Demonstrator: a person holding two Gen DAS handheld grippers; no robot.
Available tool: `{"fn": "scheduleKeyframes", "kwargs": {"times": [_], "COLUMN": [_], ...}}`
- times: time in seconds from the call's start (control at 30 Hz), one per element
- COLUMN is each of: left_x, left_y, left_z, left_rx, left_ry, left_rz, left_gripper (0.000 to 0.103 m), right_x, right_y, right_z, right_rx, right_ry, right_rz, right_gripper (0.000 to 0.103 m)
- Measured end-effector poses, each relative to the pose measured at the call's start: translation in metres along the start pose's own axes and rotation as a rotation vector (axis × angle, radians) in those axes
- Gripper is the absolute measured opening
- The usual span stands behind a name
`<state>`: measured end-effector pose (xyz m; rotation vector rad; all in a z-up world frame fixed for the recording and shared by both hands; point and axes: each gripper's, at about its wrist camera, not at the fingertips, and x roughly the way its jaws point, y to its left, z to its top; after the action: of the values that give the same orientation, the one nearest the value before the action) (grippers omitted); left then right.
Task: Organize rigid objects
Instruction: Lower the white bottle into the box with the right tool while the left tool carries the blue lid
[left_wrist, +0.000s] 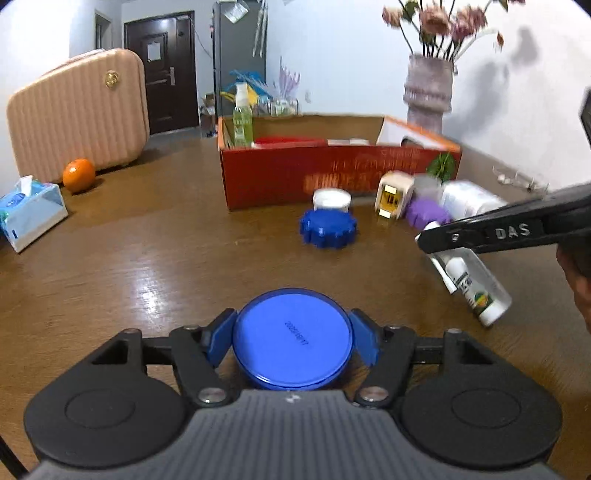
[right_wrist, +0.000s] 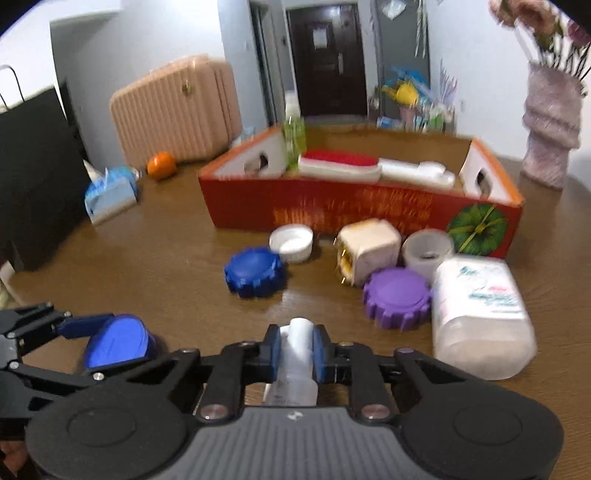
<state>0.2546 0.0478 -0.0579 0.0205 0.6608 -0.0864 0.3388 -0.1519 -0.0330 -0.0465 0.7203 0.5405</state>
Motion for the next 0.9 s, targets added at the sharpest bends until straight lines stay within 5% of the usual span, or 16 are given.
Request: {"fn": "scheduleKeyframes", "kwargs": {"times": [0.27,0.47,0.67,0.9], "left_x": [-0.003,0.063,0.173,0.233], "left_y": [0.008,0.018,0.035,0.039], "left_z": [0.061,0.156,0.219,0.234], "left_rx": [-0.034,-0.013,0.024,0.07], "left_ry": [-0.107,-0.092,0.072,0.129], "left_rz": [-0.081,-0.072,-0.013,0.041], "left_gripper": [0.067,0.067,0.067,0.068], "right_x": [-0.052,-0.038,0.038,0.125], "right_y": [-0.015,-0.051,-0.11,-0.15], "right_z": [0.016,0.092,0.169,0.175], "right_rx": [0.006,-0.047,-0.039,-0.016], "right_ry": [-0.23,-0.317,-0.3,-0.205], "right_rz": [-0.038,-0.11,-0.243,-0.341], "right_gripper": [0.017,0.017,0.017,0.018]}}
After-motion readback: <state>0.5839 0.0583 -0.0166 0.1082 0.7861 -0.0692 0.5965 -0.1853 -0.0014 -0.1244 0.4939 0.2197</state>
